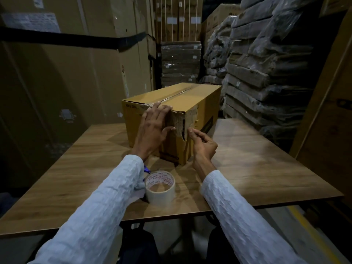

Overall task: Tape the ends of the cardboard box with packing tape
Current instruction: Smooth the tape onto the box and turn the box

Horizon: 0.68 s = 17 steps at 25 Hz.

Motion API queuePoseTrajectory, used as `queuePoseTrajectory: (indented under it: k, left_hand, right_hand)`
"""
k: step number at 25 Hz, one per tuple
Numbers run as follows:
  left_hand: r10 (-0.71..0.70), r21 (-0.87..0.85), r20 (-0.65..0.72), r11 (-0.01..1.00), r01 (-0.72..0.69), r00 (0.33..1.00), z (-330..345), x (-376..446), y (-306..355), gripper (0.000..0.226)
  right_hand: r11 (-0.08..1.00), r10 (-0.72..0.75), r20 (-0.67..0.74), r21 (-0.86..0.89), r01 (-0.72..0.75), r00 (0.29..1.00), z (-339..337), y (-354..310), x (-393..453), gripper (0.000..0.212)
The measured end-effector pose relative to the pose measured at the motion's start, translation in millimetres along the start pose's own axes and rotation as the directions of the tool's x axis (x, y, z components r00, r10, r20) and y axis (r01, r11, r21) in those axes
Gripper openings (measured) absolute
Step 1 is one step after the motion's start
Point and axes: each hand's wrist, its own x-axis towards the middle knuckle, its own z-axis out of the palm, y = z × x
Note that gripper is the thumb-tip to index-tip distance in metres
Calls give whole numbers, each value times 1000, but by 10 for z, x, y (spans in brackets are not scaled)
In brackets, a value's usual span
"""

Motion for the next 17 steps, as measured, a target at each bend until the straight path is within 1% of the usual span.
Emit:
queuePoseTrajectory:
  k: [2, 4, 5, 6, 7, 8, 9, 10, 11, 12, 13, 14, 16, 17]
  left_hand:
    - [-5, -66, -2, 998, 5, 1000, -23, 64, 1, 65]
    - [-17, -147, 32, 989, 22, 999, -69, 113, -17, 62]
    - [-13, -193, 51, 981, 23, 999, -98, 138, -40, 61]
    - [-4, -237, 63, 971, 19, 998, -117, 160, -66, 61]
    - [4, -280, 68, 960, 15, 998, -126, 174, -89, 62]
    - [8, -314, 71, 949, 14, 997, -127, 181, -102, 64]
    - [8, -330, 69, 944, 15, 998, -121, 178, -96, 68]
    - [4, -326, 57, 945, 15, 998, -106, 178, -85, 72]
    - [-4, -307, 35, 951, 15, 999, -82, 188, -75, 76]
    - [-17, -289, 10, 957, 19, 1000, -54, 202, -69, 78]
    - [-27, -281, -7, 959, 24, 1000, -29, 217, -66, 78]
    - [-29, -284, -15, 958, 24, 999, -10, 231, -65, 77]
    - [-23, -299, -18, 954, 16, 1000, -4, 260, -60, 73]
    - [-18, -306, -13, 952, 13, 1000, -16, 266, -53, 69]
  right_hand:
    - [997, 70, -4, -40, -70, 998, -39, -6, 72, 31]
    - [985, 117, 42, -128, -111, 992, -97, -18, 174, 38]
    - [981, 111, 83, -168, -96, 990, -117, -43, 228, 39]
    - [979, 78, 136, -197, -51, 988, -133, -82, 290, 39]
    - [975, 15, 211, -221, 33, 977, -154, -132, 352, 41]
    - [963, -68, 316, -226, 145, 946, -175, -191, 422, 46]
    - [939, -151, 446, -215, 269, 882, -195, -269, 477, 55]
    - [890, -211, 564, -228, 396, 798, -202, -347, 527, 66]
    - [812, -244, 654, -266, 519, 716, -193, -420, 563, 79]
    - [719, -270, 710, -300, 627, 650, -166, -474, 593, 90]
    - [643, -301, 731, -318, 697, 612, -136, -497, 632, 97]
    - [600, -338, 728, -321, 732, 596, -106, -509, 674, 98]
    - [555, -407, 710, -307, 773, 575, -67, -489, 774, 93]
    - [549, -424, 709, -295, 782, 564, -62, -465, 815, 91]
